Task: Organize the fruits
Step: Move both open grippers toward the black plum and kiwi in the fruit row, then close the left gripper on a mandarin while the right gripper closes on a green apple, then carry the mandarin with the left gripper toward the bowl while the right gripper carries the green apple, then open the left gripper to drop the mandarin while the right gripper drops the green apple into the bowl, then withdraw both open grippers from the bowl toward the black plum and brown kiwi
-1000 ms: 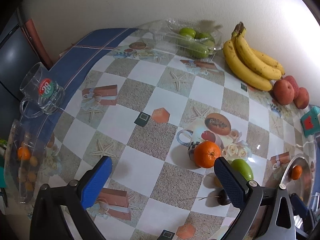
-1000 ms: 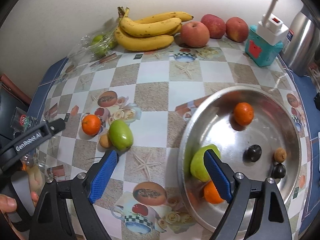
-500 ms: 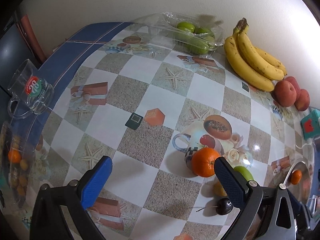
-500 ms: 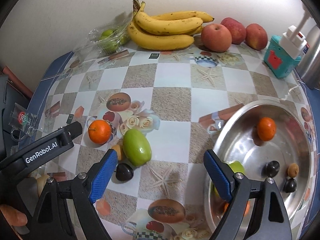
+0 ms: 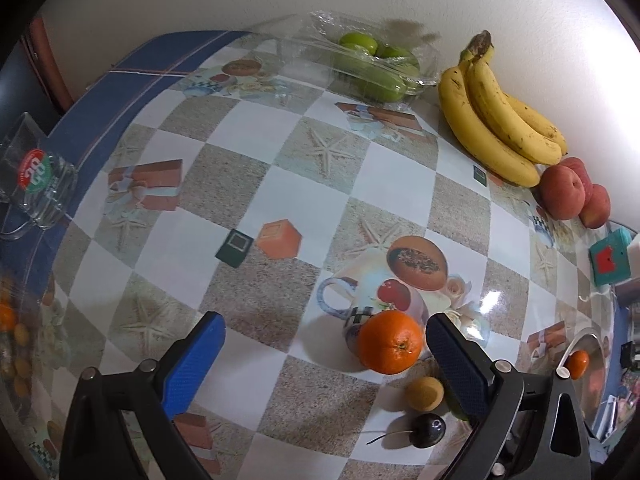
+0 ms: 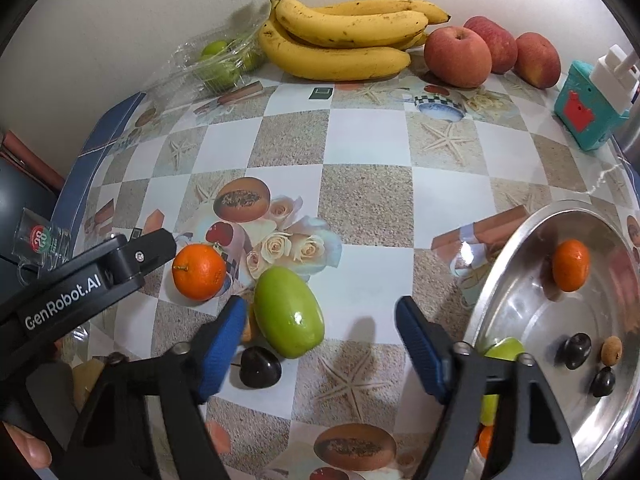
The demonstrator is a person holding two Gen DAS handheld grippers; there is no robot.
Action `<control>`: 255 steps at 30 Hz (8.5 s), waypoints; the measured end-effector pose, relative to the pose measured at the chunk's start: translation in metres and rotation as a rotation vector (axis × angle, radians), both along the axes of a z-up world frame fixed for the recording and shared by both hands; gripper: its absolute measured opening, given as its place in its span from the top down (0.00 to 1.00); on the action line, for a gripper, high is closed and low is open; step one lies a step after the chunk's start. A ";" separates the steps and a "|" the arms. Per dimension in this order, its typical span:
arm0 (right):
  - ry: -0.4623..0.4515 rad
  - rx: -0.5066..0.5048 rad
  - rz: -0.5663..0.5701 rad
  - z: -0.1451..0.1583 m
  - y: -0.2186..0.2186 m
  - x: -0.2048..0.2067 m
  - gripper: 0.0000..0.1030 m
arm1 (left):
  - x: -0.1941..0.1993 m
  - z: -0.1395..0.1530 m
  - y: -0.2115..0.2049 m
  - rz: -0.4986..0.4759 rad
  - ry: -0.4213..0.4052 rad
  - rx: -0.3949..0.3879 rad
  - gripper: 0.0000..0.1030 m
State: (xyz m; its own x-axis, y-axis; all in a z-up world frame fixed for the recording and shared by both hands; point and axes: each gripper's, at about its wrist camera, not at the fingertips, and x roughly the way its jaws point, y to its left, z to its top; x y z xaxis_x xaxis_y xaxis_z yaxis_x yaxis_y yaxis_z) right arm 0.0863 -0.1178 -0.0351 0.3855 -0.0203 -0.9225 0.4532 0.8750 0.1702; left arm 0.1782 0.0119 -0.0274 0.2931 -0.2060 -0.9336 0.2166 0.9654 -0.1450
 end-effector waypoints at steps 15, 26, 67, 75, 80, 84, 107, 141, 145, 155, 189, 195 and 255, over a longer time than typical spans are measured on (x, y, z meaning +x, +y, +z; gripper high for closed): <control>0.002 0.034 0.007 -0.007 0.006 0.005 0.37 | -0.004 -0.017 -0.019 -0.053 0.078 -0.081 0.21; -0.015 0.063 0.002 -0.010 0.004 0.004 0.51 | -0.004 -0.033 -0.034 -0.080 0.122 -0.105 0.52; -0.133 0.163 -0.090 0.023 -0.016 -0.029 0.60 | -0.026 0.039 -0.010 -0.047 -0.016 -0.121 0.59; -0.169 0.177 -0.114 0.036 -0.020 -0.046 0.60 | -0.052 0.045 -0.026 -0.088 -0.031 -0.123 0.59; -0.180 0.160 -0.122 0.046 -0.020 -0.059 0.60 | -0.066 0.049 -0.024 -0.073 -0.023 -0.147 0.59; -0.206 0.171 -0.126 0.052 -0.019 -0.070 0.60 | -0.073 0.060 -0.018 -0.062 -0.053 -0.157 0.59; -0.123 0.195 -0.103 0.038 -0.010 -0.120 0.60 | -0.118 0.030 0.009 -0.042 0.021 -0.119 0.59; 0.123 0.158 0.163 -0.016 0.069 -0.095 0.58 | -0.111 0.001 0.043 0.064 0.100 -0.101 0.59; 0.141 0.150 0.189 -0.021 0.077 -0.092 0.59 | -0.111 0.001 0.043 0.065 0.099 -0.100 0.59; 0.160 0.141 0.191 -0.026 0.078 -0.091 0.63 | -0.110 0.002 0.044 0.077 0.094 -0.093 0.59; -0.036 0.139 -0.329 0.027 -0.080 -0.176 0.63 | -0.158 0.040 -0.078 -0.251 -0.051 -0.093 0.59; -0.045 0.175 -0.414 0.024 -0.111 -0.196 0.63 | -0.172 0.045 -0.123 -0.363 -0.076 -0.121 0.59; 0.018 -0.022 -0.306 0.034 -0.095 -0.160 0.14 | -0.120 0.018 -0.053 -0.130 -0.063 0.148 0.00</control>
State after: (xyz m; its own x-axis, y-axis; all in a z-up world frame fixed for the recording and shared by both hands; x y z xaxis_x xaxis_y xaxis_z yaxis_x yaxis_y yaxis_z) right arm -0.0733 -0.2125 -0.0013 0.3417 -0.1525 -0.9273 0.6989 0.7009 0.1423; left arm 0.0580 -0.0411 -0.0094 0.3317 -0.1075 -0.9372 0.3449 0.9385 0.0144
